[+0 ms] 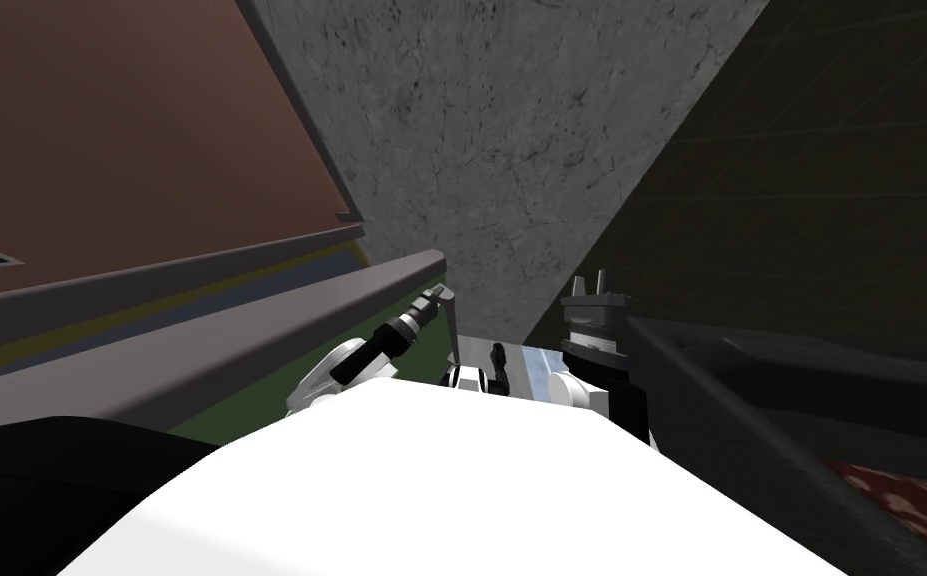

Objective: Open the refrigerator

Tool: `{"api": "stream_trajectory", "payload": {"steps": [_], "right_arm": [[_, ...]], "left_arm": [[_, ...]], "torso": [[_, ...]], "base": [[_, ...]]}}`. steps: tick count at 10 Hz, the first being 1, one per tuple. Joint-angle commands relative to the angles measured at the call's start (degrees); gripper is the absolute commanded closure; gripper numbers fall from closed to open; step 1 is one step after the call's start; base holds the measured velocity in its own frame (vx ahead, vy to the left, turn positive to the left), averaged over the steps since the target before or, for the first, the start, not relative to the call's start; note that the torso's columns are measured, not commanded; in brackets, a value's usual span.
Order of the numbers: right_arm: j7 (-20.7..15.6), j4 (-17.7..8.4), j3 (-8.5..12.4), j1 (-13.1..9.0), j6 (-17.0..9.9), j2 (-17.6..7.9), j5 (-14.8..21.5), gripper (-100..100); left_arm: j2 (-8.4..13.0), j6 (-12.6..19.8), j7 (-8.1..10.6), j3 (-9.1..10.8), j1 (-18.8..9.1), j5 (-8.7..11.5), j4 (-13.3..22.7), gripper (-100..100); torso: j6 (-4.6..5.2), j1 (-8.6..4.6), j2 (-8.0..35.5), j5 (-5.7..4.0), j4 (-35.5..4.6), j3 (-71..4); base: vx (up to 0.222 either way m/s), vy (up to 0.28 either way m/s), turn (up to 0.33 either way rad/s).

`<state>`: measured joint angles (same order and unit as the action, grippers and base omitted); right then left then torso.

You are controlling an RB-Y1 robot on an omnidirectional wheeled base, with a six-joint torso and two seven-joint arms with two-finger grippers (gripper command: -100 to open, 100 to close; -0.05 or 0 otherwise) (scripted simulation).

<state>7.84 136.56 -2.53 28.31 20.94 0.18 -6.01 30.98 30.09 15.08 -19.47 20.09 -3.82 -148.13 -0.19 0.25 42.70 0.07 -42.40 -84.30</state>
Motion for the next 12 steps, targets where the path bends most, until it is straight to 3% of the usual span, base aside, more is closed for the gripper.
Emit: {"api": "stream_trajectory", "payload": {"steps": [1, 3, 4, 6, 12], "right_arm": [[0.0, 0.0, 0.0, -0.01, 0.0, 0.0, 0.0, 0], [0.0, 0.0, 0.0, -0.01, 0.0, 0.0, 0.0, 0], [0.0, 0.0, 0.0, -0.01, 0.0, 0.0, 0.0, 0], [0.0, 0.0, 0.02, 0.02, 0.0, -0.02, 0.0, 0], [0.0, 0.0, 0.01, 0.01, 0.0, -0.01, 0.0, 0]], "left_arm": [[2.52, -1.16, 0.31, -2.15, -0.3, 0.71, -0.78, 100], [4.25, -1.97, 0.5, -4.02, -0.68, 1.15, -1.35, 100], [3.7, -0.76, 0.45, -3.47, -1.11, 1.22, -0.98, 100], [5.22, -1.5, 0.52, -5.4, -1.94, 2.02, -1.0, 100], [7.97, -3.22, 0.58, -8.55, -3.86, 3.39, -1.36, 100]], "torso": [[0.02, -0.09, 0.09, -0.01, 0.0, 0.06], [0.14, -0.25, -0.19, -0.09, -0.02, -0.15], [0.23, -0.33, -0.37, -0.13, -0.01, -0.29], [0.21, 0.03, -0.69, -0.02, 0.12, -0.51], [0.03, 0.03, -0.13, -0.01, 0.02, 0.06]], "base": [[-0.306, -0.178, -0.149], [-0.284, -0.172, -0.135], [-0.135, -0.075, -0.044], [-0.191, -0.052, -0.145], [-0.237, -0.051, -0.129]]}}
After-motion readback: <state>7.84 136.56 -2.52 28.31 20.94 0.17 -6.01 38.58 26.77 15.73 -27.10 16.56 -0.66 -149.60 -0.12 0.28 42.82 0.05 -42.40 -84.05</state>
